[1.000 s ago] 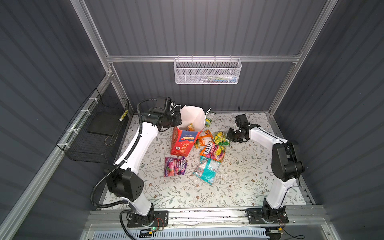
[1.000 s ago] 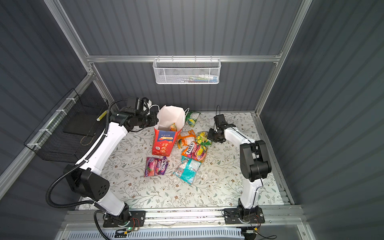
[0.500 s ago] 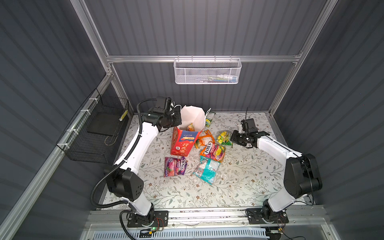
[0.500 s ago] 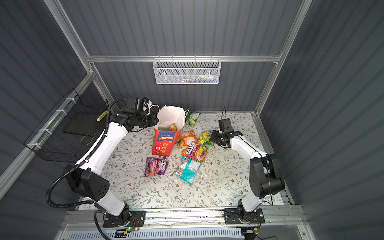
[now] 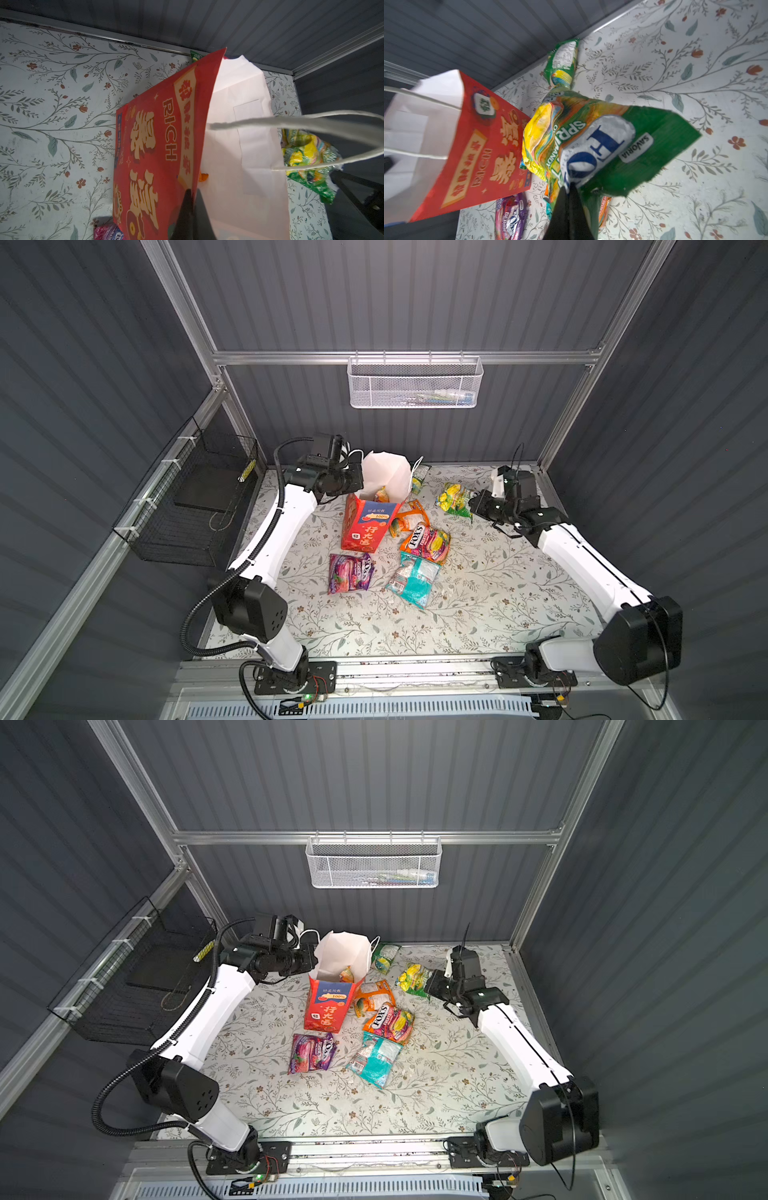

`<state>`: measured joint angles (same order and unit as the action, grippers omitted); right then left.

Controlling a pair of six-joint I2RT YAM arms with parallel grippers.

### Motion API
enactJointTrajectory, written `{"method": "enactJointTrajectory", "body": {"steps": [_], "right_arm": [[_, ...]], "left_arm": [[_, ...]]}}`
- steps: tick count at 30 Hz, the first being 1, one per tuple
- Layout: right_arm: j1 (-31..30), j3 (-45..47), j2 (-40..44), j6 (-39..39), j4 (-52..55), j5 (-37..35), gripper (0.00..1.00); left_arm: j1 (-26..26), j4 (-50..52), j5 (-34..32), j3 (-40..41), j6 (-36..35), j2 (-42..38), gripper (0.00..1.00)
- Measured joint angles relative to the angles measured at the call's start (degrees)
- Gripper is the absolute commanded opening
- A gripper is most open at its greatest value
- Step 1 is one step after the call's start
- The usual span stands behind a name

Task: Place the snacks into the paper bag
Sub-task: Pick up the snack from the top-center of the table, then place the snack in the paper bag.

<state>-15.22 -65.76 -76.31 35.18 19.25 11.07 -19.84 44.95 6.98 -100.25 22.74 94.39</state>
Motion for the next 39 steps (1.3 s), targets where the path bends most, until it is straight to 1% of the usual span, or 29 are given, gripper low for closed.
{"method": "enactJointTrajectory", "body": {"steps": [3,6,11,14,20,25,32,39], "right_arm": [[-1.6,-3.9,1.9,-0.1,2.2,-0.6,0.0],[-4.8,-9.9,2.6,-1.1,5.2,-2.9,0.0],[-10.8,-20.6,2.1,-3.0,8.1,-5.2,0.0],[-13.9,-27.2,0.2,-4.2,9.3,-6.2,0.0],[-20.3,-38.4,-8.0,-6.8,11.1,-8.2,0.0],[-23.7,-44.0,-16.6,-8.4,13.7,-8.7,0.0],[-25.2,-46.8,-25.2,-9.9,17.9,-10.1,0.0],[-26.0,-52.6,-32.0,-10.6,21.1,-11.5,0.0]], "left_arm": [[0.0,0.0,0.2,0.0,0.0,0.0,0.0],[0.0,0.0,0.2,0.0,0.0,0.0,0.0],[0.0,0.0,0.4,0.0,0.0,0.0,0.0],[0.0,0.0,0.4,0.0,0.0,0.0,0.0],[0.0,0.0,0.6,0.0,0.0,0.0,0.0],[0.0,0.0,0.6,0.0,0.0,0.0,0.0],[0.0,0.0,0.8,0.0,0.0,0.0,0.0],[0.0,-0.1,1.2,0.0,0.0,0.0,0.0]]}}
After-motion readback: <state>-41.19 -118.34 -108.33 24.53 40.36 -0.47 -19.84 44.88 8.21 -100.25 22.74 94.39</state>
